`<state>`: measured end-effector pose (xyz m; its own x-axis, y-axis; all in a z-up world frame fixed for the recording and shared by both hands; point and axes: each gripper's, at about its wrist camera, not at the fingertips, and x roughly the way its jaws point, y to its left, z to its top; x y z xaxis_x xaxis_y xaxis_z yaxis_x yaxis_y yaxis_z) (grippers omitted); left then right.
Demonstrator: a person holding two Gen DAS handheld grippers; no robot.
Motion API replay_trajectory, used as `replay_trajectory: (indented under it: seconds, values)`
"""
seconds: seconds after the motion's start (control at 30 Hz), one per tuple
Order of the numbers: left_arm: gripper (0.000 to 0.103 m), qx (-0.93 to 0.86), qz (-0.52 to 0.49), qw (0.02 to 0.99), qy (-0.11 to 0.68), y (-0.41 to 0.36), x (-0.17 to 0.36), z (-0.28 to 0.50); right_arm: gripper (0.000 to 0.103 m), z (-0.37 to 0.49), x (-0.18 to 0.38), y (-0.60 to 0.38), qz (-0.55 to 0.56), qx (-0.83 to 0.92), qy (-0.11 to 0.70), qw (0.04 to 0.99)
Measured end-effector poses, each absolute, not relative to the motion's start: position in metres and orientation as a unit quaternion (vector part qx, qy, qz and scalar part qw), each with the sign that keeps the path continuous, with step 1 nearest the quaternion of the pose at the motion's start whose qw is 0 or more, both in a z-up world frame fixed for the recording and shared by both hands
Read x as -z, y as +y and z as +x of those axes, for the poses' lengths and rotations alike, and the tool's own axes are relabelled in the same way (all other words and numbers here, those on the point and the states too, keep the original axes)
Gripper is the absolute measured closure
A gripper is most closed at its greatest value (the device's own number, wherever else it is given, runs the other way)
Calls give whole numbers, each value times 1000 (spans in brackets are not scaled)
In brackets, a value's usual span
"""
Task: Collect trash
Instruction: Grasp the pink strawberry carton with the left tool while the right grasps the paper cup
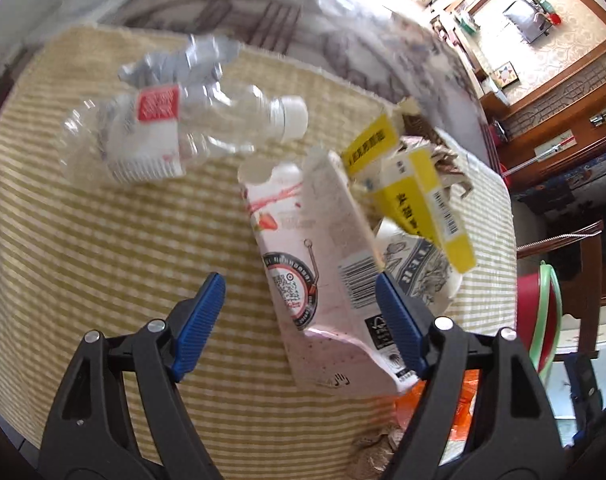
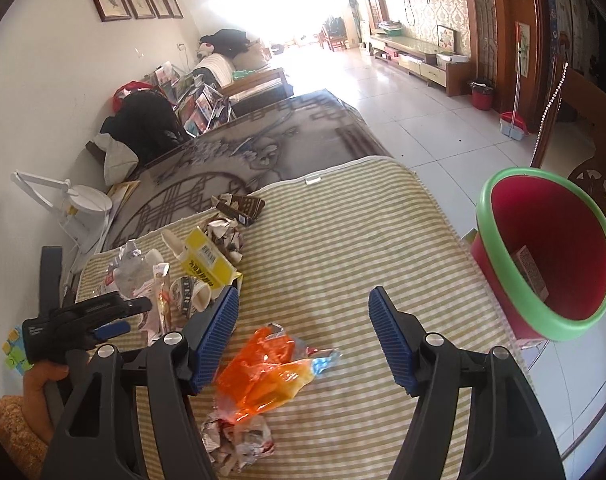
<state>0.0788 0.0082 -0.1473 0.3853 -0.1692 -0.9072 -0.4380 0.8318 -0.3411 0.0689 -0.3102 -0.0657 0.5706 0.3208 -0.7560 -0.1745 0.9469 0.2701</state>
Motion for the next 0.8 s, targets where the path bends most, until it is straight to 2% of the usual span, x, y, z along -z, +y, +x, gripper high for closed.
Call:
replay_trajectory:
  seconds: [0.17, 0.2, 0.33, 0.43, 0.47, 0.53, 0.57, 0.8]
  values:
    - [23, -48, -295, 777, 554, 3, 158, 92, 38, 61, 66, -303, 83, -124, 446, 883]
    - [19, -43, -298, 772, 559, 1, 161, 95, 38, 60, 67, -302, 84, -120, 447, 882]
    - [18, -42, -293, 759, 580, -3, 175, 103, 38, 55, 67, -301, 86, -108, 450, 882]
    - [12, -41, -305, 749, 587, 0, 183, 99, 38, 54, 68, -299, 87, -103, 452, 882]
    - [15, -36, -304, 751, 585, 1, 183, 98, 38, 54, 68, -298, 87, -102, 453, 881]
    - [32, -19, -297, 760, 578, -1, 177, 94, 38, 55, 69, -295, 86, -103, 455, 880]
    - [44, -8, -295, 763, 575, -2, 174, 92, 37, 56, 69, -292, 84, -105, 455, 880]
    - [46, 3, -277, 765, 581, 2, 164, 82, 38, 71, 70, -253, 44, -154, 462, 872]
